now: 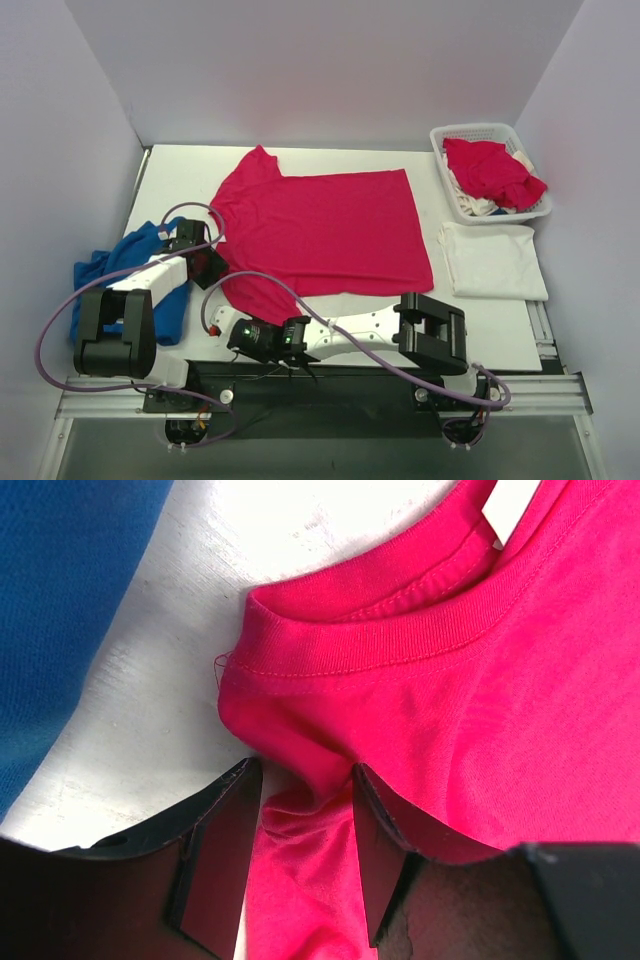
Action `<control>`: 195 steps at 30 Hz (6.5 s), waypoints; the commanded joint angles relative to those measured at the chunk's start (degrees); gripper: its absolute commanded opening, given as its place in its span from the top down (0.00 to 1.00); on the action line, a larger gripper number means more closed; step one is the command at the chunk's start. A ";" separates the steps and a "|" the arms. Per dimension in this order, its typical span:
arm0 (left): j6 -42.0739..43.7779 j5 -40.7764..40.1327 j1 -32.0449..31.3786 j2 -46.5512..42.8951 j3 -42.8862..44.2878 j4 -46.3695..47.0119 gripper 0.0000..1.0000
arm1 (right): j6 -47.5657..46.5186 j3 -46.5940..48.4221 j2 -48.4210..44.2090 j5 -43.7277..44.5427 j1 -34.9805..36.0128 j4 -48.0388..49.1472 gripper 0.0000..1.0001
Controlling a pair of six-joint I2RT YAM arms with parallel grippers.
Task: Fold and stack the t-shirts
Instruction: Flatten out the tshirt, then grap the side of the flattened tshirt closest away from the robot with both arms
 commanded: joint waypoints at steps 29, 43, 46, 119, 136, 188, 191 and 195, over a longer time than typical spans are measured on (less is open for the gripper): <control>1.29 -0.91 2.14 0.48 -0.82 0.88 0.48 | 0.93 -1.25 -0.78 0.24 -2.83 2.73 1.00; 1.20 -2.76 2.93 0.48 0.32 -0.09 0.48 | 0.75 -5.12 -10.01 2.61 1.21 1.59 1.00; 1.20 -3.11 3.02 0.30 0.58 -0.44 0.48 | 0.84 -5.12 -10.72 2.61 1.48 1.59 1.00; -55.57 -17.35 -59.12 -22.11 -9.00 -34.55 0.51 | 32.66 -11.18 -16.52 9.38 -38.95 -18.10 0.53; -53.29 -16.21 -59.03 -19.83 -10.14 -31.38 0.61 | 33.89 -12.15 -17.39 9.64 -39.83 -18.10 0.57; -56.19 -37.03 -59.03 -24.04 -0.47 -52.65 1.00 | 41.45 -30.61 -27.33 8.59 -61.98 -19.95 0.57; -56.19 -37.39 -59.03 -24.92 -0.38 -53.00 1.00 | 41.18 -29.47 -25.31 8.50 -61.98 -19.59 0.60; -56.45 -37.91 -59.03 -25.80 0.14 -54.49 1.00 | 41.18 -29.20 -23.20 7.71 -62.07 -19.15 0.70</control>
